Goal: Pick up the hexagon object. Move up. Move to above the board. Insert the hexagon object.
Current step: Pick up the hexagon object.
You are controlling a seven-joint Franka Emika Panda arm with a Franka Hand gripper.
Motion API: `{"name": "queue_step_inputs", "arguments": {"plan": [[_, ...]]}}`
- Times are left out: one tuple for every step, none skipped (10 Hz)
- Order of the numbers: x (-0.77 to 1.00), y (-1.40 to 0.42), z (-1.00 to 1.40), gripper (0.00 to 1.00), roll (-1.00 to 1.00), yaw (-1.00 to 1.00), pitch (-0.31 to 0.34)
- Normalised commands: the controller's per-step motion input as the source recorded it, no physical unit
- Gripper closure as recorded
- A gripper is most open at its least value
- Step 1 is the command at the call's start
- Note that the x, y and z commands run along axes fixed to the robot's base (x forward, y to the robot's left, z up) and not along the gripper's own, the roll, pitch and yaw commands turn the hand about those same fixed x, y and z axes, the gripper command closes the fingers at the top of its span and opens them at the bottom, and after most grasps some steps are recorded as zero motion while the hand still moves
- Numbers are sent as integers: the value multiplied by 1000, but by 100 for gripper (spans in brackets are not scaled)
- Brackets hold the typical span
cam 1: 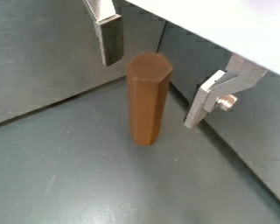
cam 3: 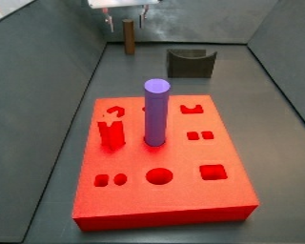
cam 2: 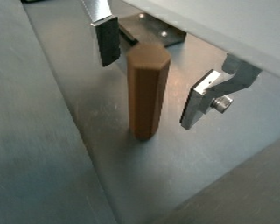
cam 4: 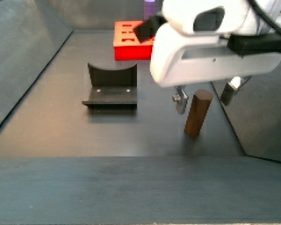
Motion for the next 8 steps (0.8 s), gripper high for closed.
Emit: {"name": "queue_step_inputs", "arguments": {"plan": [[0,0,0,0,0,0,-4],[0,0,0,0,0,0,0],[0,0,0,100,0,0,0],[0,0,0,100,0,0,0],[0,0,0,100,0,0,0],[0,0,0,100,0,0,0],[0,0,0,100,0,0,0],[0,0,0,100,0,0,0]]}}
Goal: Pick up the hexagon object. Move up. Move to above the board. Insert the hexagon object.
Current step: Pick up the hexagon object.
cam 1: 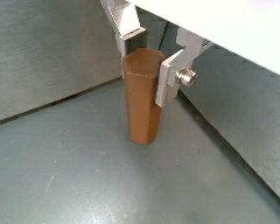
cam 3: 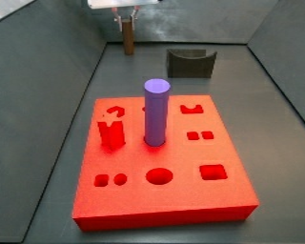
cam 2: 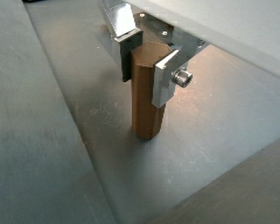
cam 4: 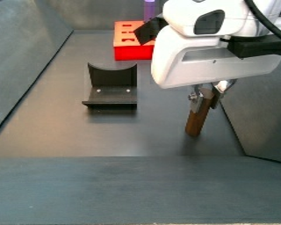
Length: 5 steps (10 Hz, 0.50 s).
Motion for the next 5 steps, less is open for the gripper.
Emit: {"name": "queue_step_inputs", "arguments": {"plan": [[0,0,0,100,0,0,0],[0,0,0,100,0,0,0],[0,0,0,100,0,0,0],[0,0,0,100,0,0,0],[0,0,0,100,0,0,0]]}}
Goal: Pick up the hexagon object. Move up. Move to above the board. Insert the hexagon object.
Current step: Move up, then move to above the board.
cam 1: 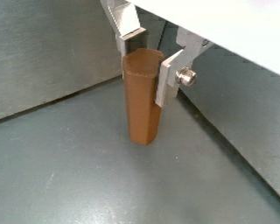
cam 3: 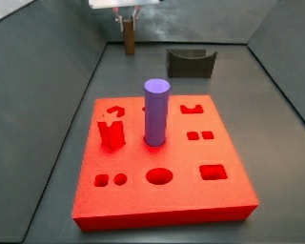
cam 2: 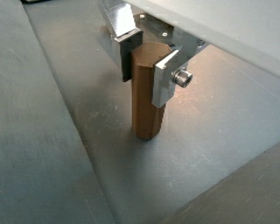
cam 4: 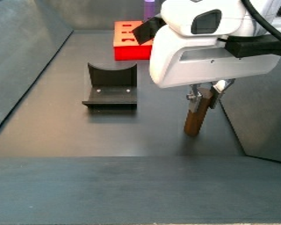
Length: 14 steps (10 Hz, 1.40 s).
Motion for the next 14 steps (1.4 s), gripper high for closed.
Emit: {"name": "queue_step_inputs", "arguments": {"plan": [[0,0,833,100,0,0,0],[4,-29,809,100,-2,28,10],[-15,-21,712,100,17,25,33],[-21,-13,543,100,52,19,63],[-24,-11,412,100,77,19,83],[-27,-9,247,100,105,22,102],[-29,-8,171,100,112,26,110],[-506,2,1000,100,-194,201,-132],[-509,4,1000,100,-200,185,-139],[-481,-3,1000,100,-163,127,-129],[-443,-1,1000,100,-125,86,-91],[-368,7,1000,100,-67,36,-19],[-318,9,1000,100,-34,20,11],[-243,8,1000,100,10,14,64]]}}
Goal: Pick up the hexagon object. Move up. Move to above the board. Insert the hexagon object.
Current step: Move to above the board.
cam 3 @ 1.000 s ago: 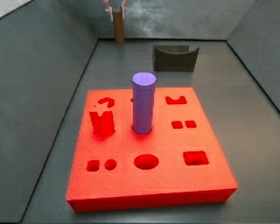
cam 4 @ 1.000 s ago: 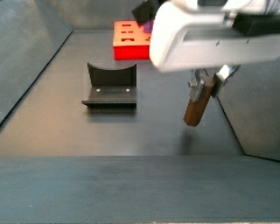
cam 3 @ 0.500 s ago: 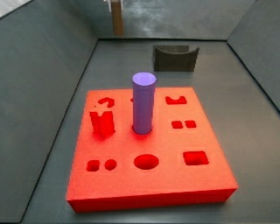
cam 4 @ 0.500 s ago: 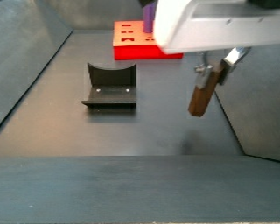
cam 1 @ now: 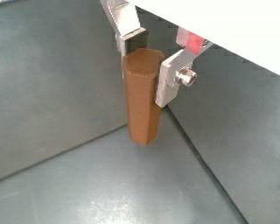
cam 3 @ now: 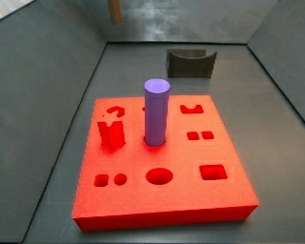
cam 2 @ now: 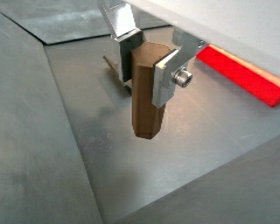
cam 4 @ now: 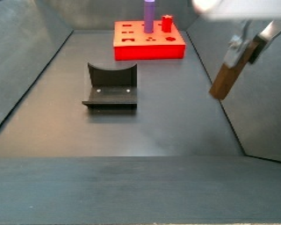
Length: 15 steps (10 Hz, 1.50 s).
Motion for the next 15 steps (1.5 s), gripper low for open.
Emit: {"name": "queue_step_inputs", "arguments": {"plan": [[-213,3,1000,100,33,20,77],[-166,-2,872,100,56,23,75],[-122,-4,743,100,58,21,67],[-78,7,566,100,55,18,68],[-53,11,431,100,46,15,75],[-37,14,294,100,40,13,87],[306,-1000,205,100,300,-1000,441],[313,-1000,184,100,329,-1000,446],[314,-1000,191,100,379,-1000,491],[316,-1000,195,100,256,-780,407],[320,-1000,193,100,154,-522,308],[326,-1000,192,100,89,-310,237],[331,-1000,194,100,16,-113,180],[337,-1000,195,100,-16,-39,151],[343,-1000,195,100,-17,-22,132]]}}
